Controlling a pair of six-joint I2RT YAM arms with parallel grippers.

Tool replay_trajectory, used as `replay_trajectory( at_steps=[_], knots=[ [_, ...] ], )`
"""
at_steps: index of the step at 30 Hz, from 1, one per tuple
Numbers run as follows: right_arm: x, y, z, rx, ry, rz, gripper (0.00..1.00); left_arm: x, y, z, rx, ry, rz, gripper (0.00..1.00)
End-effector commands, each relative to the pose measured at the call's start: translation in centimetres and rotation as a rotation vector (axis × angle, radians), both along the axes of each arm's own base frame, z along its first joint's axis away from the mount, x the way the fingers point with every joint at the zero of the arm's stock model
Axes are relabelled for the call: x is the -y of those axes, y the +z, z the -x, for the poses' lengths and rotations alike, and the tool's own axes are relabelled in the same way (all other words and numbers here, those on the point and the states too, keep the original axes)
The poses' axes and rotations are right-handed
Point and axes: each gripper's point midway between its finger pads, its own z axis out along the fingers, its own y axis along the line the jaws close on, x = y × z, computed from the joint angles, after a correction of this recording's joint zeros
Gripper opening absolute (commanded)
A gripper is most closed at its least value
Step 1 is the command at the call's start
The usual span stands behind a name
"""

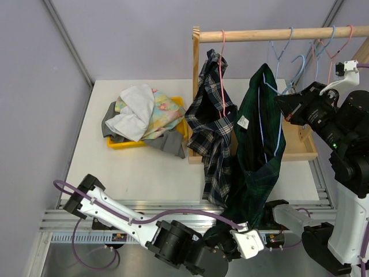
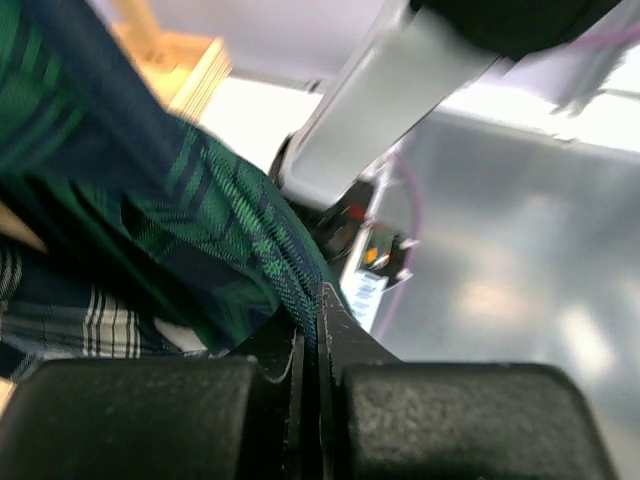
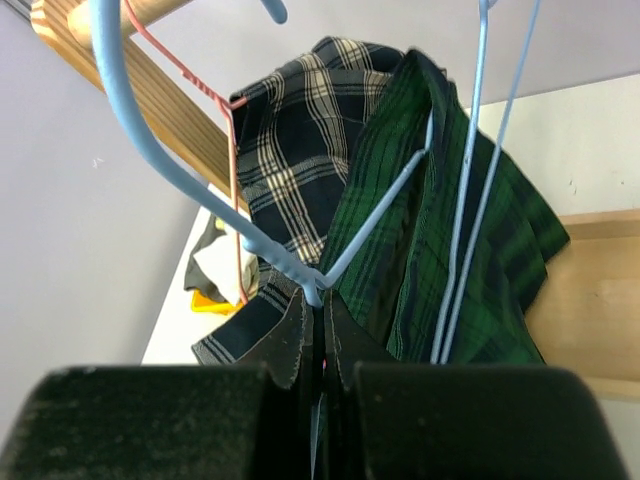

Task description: Remove the skirt from the hanger

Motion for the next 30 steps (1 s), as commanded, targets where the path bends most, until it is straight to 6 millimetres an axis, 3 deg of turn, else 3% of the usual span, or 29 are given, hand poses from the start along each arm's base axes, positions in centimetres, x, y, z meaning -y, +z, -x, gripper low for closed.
replay_trajectory(
  at_steps=[1,5,8,15,16,17,18,21,26,30],
  knots=[
    [1.2,7.9,-1.8,0.294,-0.074,-0.019,0.0,-0.8,-5.7,3.9,-0.067,-0.098,-0.107,0.0],
    [2.0,8.5,-1.4,0.302,-0.112,-0.002,0.0,-0.9,-7.2,4.2,-0.043,-0.15,-0.145,0.0],
    [1.9,8.8,-1.2,0.295,-0.105,0.006,0.0,-1.2,-9.9,4.3,-0.021,-0.147,-0.238,0.0],
    [2.1,9.4,-0.3,0.289,-0.111,-0.011,0.0,-2.4,-15.9,1.5,0.061,-0.056,-0.435,0.0],
    [2.2,9.6,-0.4,0.291,-0.119,-0.014,0.0,-1.5,-15.1,1.3,0.076,-0.022,-0.431,0.0],
    [2.3,9.6,-0.5,0.288,-0.122,-0.008,0.0,-1.3,-17.1,1.2,0.112,-0.004,-0.493,0.0],
    [2.3,9.4,-0.7,0.28,-0.123,-0.003,0.0,-1.5,-17.7,1.1,0.138,0.001,-0.543,0.0],
    [3.0,9.7,-0.8,0.282,-0.168,-0.007,0.0,-0.5,-18.6,1.9,0.148,-0.013,-0.571,0.0],
    [3.2,9.7,-2.0,0.268,-0.192,-0.013,0.0,0.7,-17.3,4.2,0.116,-0.071,-0.527,0.0],
    [3.1,9.8,-2.6,0.261,-0.188,-0.008,0.0,0.5,-17.4,4.9,0.161,-0.044,-0.548,0.0]
  ],
)
